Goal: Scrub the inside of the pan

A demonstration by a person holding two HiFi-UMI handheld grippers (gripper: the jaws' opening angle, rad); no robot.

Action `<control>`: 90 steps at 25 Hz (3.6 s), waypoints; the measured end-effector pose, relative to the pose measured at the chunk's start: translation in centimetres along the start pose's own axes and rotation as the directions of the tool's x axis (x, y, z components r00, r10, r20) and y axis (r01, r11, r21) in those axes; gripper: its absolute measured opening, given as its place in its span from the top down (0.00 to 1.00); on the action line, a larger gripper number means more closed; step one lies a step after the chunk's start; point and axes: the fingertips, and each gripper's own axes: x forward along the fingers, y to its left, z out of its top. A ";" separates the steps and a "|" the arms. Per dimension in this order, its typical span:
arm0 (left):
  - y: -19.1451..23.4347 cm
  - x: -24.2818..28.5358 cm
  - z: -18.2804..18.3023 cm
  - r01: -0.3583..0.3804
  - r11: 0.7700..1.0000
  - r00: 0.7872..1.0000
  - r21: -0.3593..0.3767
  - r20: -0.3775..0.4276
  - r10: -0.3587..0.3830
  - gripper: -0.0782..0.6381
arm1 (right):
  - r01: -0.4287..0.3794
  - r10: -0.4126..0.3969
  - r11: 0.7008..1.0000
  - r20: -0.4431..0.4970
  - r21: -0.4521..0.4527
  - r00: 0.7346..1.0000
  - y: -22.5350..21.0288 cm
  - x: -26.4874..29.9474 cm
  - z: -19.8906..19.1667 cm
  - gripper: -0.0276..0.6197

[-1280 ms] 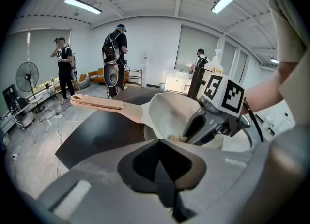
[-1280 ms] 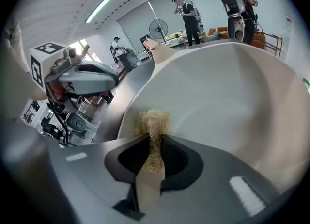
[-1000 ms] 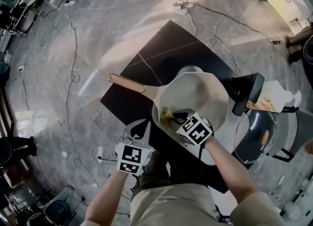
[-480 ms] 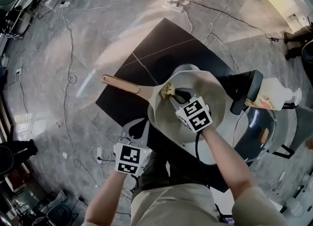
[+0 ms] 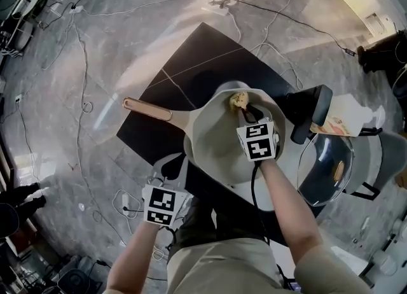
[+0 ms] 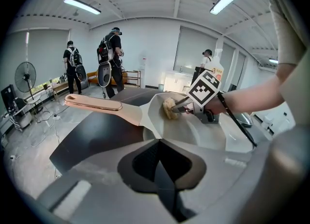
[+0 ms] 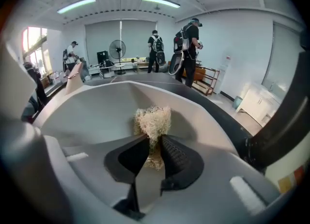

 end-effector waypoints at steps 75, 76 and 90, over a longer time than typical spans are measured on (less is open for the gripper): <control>-2.2 -2.9 0.0 0.079 0.995 0.996 0.052 0.035 -0.081 0.89 | 0.092 -0.125 0.991 -0.400 -0.100 0.908 -3.6 -3.4 -7.6 0.87; -2.3 -3.0 0.0 0.083 0.995 0.996 0.053 0.035 -0.084 0.89 | 0.078 -0.123 0.990 -0.425 -0.121 0.897 -3.4 -3.8 -8.4 0.88; -1.0 -4.8 -1.1 0.066 0.997 0.997 0.027 0.028 -0.067 0.89 | -0.419 0.173 0.887 -0.703 -0.193 0.690 9.1 -6.8 -13.7 0.89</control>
